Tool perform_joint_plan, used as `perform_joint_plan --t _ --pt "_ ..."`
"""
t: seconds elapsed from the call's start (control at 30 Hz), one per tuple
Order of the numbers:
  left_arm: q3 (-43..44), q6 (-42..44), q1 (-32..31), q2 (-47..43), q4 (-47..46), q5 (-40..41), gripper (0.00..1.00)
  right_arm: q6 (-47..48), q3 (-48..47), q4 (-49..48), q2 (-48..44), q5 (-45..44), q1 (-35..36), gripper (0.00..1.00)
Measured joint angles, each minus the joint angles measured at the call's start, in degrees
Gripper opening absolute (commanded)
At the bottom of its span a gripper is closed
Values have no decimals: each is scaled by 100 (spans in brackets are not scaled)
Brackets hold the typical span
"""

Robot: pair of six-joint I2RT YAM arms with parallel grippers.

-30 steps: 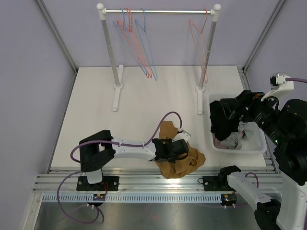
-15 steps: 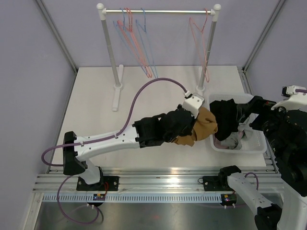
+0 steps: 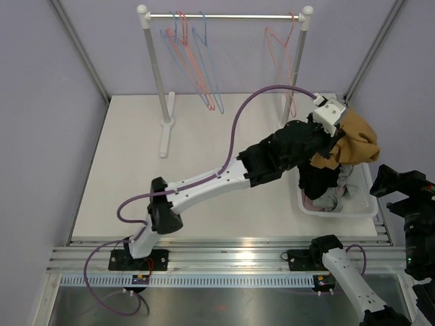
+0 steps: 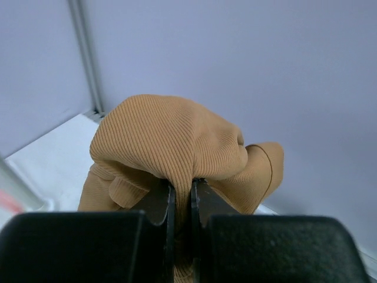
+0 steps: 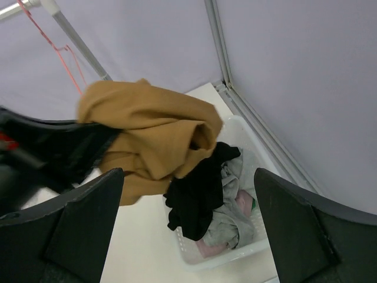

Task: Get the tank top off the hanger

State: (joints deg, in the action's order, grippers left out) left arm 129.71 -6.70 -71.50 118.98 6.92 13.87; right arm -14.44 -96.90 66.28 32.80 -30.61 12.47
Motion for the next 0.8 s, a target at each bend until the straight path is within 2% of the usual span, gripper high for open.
perform_joint_plan --t 0.1,0.33,0.73,0.8 --pt "518 -48 76 787 -328 -350 0 -17 -286 48 -109 -35 0 99" --pt "570 -313 295 1971 -654 -658 0 -13 -942 350 -111 33 0 99" --pt "1143 -564 638 2861 223 -1016 0 -105 -396 385 -114 767 0 99" --pt "1154 -579 638 2918 323 -1097 4 -140 -297 382 -94 898 0 99"
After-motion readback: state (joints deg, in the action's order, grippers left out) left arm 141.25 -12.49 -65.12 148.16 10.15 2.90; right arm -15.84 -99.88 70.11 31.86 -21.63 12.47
